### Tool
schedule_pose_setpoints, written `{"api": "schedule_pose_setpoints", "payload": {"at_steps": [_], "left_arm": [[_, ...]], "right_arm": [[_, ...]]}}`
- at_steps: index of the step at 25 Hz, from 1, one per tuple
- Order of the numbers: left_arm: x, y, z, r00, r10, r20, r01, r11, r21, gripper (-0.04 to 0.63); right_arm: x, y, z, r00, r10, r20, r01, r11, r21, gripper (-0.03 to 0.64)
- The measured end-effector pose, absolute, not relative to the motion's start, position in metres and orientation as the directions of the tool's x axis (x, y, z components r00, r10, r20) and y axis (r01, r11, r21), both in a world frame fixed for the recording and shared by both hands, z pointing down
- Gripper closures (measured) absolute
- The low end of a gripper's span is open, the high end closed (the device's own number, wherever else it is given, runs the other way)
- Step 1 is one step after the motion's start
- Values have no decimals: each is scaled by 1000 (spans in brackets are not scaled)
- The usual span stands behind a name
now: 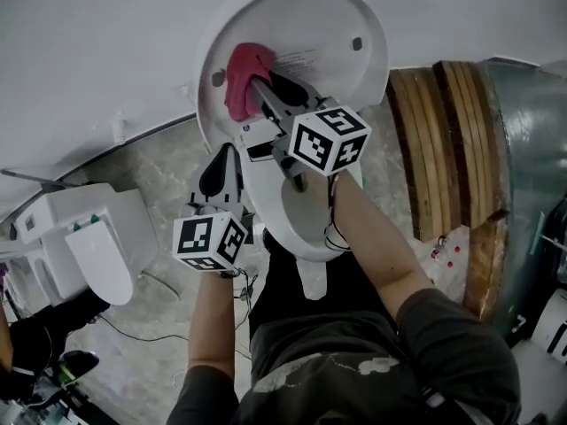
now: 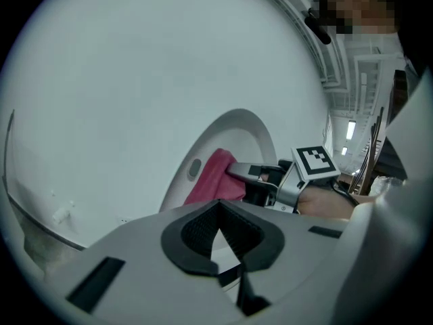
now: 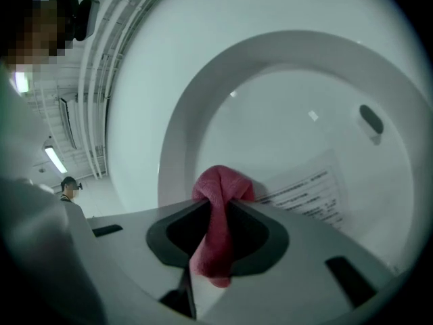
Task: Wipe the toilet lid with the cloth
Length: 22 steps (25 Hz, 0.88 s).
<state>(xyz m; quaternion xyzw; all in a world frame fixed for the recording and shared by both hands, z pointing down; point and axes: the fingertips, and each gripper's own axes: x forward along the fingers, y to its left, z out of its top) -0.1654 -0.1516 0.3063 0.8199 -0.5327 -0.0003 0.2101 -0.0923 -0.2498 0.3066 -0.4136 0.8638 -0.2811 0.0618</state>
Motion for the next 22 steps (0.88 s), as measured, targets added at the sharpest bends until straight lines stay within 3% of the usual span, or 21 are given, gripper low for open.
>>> {"api": "schedule_pose_setpoints", "payload": {"at_steps": [12,22], "left_arm": [[-66,-208,294,454,-879,147,-863,-393,317,588],[-1,-209,316,510,-848,142,-829,-441,343,589]], "right_arm": [[71,-268,318,-514,-850,116,-743,373,-556,540],[126,-257,337,-465,-876,125,-758,322,-567,541]]}}
